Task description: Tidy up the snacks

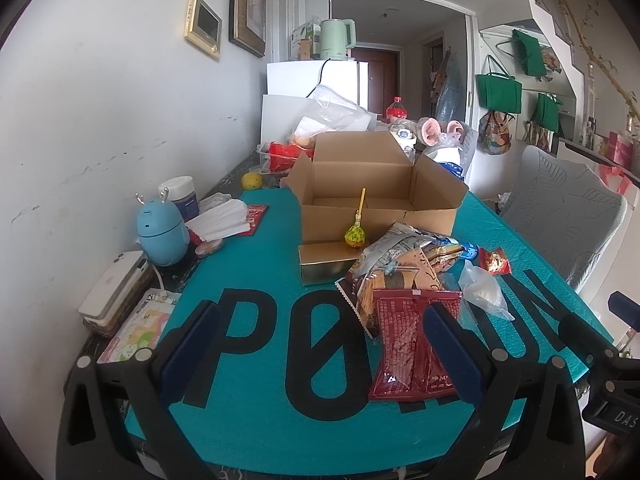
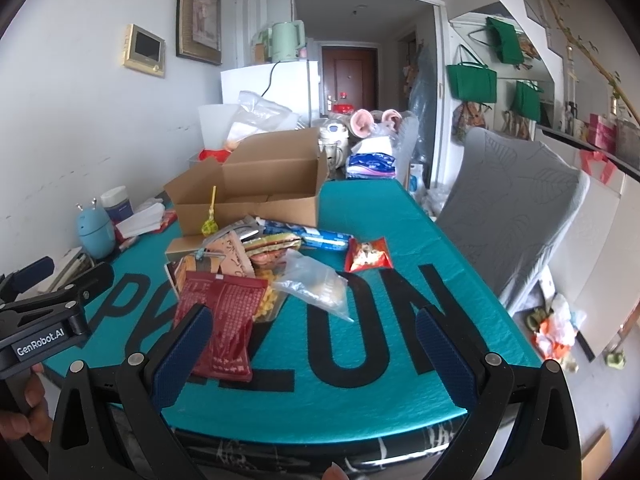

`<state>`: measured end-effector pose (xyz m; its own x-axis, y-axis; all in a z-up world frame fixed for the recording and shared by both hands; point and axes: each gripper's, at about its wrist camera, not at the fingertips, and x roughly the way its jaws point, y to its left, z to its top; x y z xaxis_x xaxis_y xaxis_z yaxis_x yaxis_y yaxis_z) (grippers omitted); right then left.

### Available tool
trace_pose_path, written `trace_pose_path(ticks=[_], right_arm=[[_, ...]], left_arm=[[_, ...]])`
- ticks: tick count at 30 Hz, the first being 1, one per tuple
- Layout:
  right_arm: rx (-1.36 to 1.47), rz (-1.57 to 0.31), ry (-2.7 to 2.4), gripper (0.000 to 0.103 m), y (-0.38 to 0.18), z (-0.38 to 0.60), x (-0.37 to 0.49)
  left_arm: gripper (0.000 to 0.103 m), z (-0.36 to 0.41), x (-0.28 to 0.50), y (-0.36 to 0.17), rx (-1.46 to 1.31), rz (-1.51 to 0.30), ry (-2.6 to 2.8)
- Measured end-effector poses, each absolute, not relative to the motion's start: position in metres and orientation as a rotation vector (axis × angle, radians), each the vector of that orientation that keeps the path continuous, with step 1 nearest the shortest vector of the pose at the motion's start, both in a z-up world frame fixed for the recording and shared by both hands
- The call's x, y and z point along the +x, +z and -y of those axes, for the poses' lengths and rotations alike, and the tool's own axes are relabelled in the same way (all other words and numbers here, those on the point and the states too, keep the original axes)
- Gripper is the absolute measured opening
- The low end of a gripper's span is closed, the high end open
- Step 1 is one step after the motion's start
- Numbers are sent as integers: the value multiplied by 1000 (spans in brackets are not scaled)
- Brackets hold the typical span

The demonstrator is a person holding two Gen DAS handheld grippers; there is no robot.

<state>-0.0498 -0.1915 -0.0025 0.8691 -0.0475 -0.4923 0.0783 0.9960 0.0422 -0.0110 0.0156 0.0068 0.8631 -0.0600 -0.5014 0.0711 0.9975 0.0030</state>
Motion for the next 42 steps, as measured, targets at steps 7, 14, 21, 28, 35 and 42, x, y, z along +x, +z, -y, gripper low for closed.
trace_pose_path(ticks=[7,14,21,28,35,42], right_arm=[[59,-514,-64,103,-3,191,-50],[56,-519,-57,103,-4,189,-49],[60,-525,-43,103,-8,185,-48],[55,-536,-18,103,-16,175,-42],[50,-569,40,103,-31,151,-25],[23,-644,74,103,-58,126,-1]], left_arm=[[103,-15,-10,4,26,-532,-64],[103,-16,-10,2,24,-538,-60],[103,-20,-10,0,24,-540,-52],[103,-30,-9,-8,28,-544,-36],[103,-49,-4,-14,26,-557,5],[103,-72,0,-28,16,-573,37]])
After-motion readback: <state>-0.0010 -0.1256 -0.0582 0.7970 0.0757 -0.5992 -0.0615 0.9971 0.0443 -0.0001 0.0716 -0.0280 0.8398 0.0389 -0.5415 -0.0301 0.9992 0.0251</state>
